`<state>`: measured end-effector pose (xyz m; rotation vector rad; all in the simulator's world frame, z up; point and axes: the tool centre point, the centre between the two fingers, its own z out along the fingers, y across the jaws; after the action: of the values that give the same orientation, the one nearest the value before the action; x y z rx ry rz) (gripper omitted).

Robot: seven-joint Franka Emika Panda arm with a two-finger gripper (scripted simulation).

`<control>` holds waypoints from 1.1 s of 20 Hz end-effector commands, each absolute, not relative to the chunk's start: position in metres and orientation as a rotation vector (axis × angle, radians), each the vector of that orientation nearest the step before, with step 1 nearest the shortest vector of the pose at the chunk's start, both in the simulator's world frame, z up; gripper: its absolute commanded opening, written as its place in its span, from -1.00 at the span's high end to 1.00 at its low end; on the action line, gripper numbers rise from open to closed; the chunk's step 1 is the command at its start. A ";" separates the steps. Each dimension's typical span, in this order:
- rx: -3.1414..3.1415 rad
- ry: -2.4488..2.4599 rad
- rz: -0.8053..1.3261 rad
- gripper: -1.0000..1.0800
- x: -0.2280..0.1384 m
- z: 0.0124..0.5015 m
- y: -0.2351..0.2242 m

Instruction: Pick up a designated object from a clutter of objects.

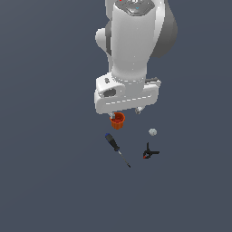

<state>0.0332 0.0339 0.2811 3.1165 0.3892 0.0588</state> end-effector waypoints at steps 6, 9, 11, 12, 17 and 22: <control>3.075 0.607 0.033 -0.92 0.053 0.197 0.022; 3.055 0.699 0.023 -0.92 0.057 0.161 0.018; 3.043 0.753 0.017 -0.92 0.058 0.140 0.015; 3.037 0.777 0.015 -0.92 0.058 0.130 0.014; 3.014 0.874 0.006 -0.92 0.058 0.092 0.010; 3.001 0.928 0.001 -0.92 0.056 0.071 0.007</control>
<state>0.0559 0.0079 0.0760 3.0053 0.9117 -0.0004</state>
